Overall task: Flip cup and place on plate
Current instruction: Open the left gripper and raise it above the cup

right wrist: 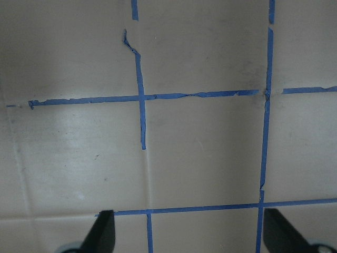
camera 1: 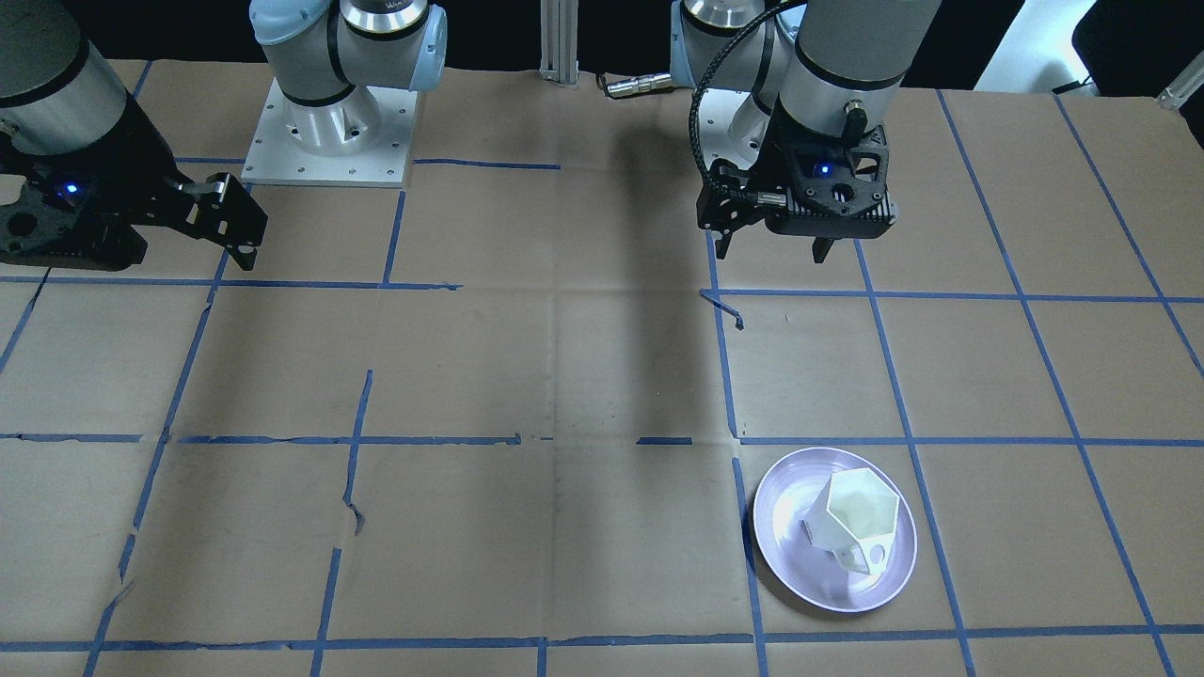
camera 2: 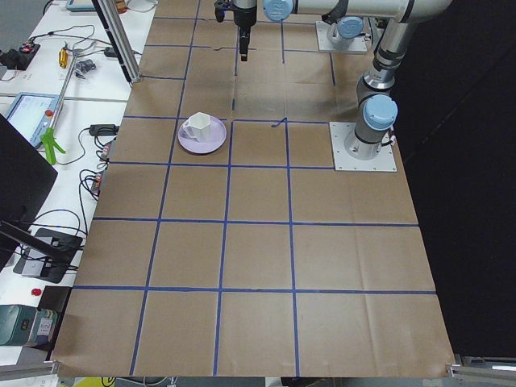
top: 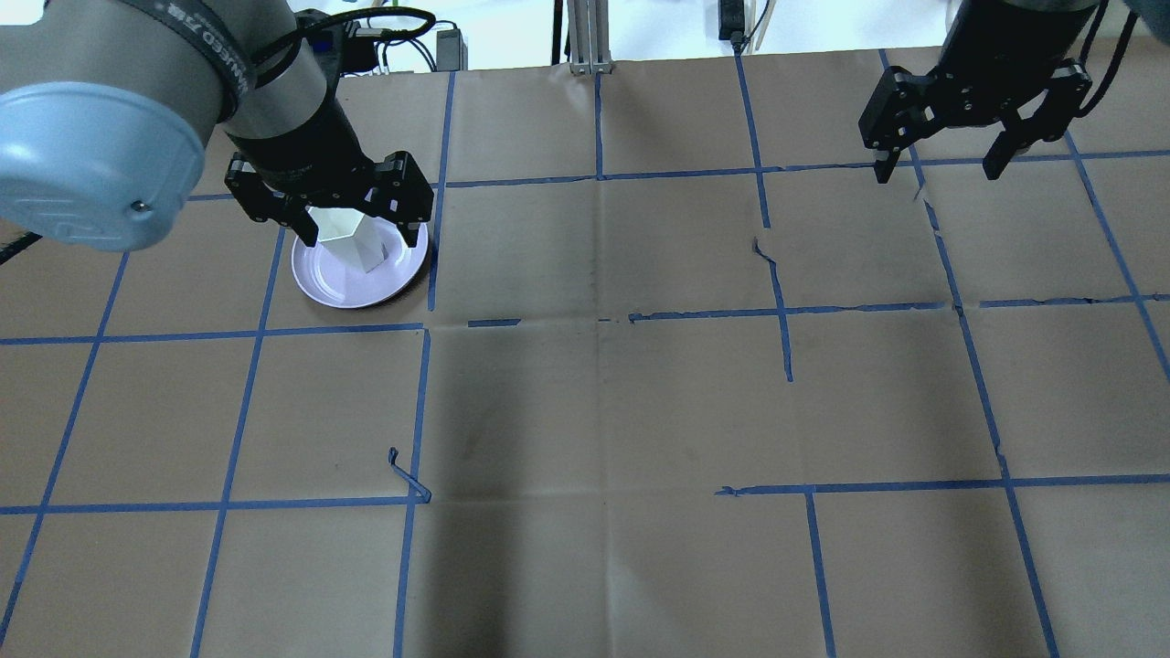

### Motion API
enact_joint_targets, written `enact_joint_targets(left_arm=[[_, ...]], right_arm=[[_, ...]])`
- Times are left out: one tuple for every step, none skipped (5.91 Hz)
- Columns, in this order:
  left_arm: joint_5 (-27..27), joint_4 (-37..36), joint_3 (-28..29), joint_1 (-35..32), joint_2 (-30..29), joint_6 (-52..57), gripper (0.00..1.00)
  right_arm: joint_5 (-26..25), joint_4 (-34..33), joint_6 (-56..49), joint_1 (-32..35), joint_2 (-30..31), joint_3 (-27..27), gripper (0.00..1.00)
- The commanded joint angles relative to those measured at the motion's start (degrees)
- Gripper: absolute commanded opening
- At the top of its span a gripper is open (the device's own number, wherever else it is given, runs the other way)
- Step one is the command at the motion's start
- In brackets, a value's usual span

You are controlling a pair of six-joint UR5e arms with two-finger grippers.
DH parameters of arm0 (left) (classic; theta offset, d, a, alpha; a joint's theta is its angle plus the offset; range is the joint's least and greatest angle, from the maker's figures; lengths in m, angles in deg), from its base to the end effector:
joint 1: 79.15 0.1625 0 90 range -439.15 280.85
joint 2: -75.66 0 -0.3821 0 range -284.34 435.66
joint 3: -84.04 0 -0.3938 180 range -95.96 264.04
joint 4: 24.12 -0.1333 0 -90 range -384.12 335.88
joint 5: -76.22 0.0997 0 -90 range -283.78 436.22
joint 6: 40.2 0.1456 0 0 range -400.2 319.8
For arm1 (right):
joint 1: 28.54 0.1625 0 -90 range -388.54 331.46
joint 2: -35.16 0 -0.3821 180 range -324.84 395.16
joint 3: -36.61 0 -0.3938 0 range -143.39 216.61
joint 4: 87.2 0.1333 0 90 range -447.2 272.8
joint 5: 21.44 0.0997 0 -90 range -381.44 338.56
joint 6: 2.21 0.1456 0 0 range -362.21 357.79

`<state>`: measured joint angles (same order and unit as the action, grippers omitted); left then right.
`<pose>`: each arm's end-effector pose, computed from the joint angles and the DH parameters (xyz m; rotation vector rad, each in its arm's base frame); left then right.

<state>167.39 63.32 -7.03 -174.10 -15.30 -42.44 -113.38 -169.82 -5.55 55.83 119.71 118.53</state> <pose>-0.1731 -0.4879 0.3860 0.0737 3.1209 -0.0164 0.0770 -0.5271 0.4077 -0.0600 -3.1109 -0.1328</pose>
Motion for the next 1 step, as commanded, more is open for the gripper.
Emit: enact_joint_targets(left_arm=[[-0.12,0.18,0.01,0.03,0.17,0.04,0.99]], right_arm=[[0.00,0.00,0.00,0.09,0.00,0.00,1.00]])
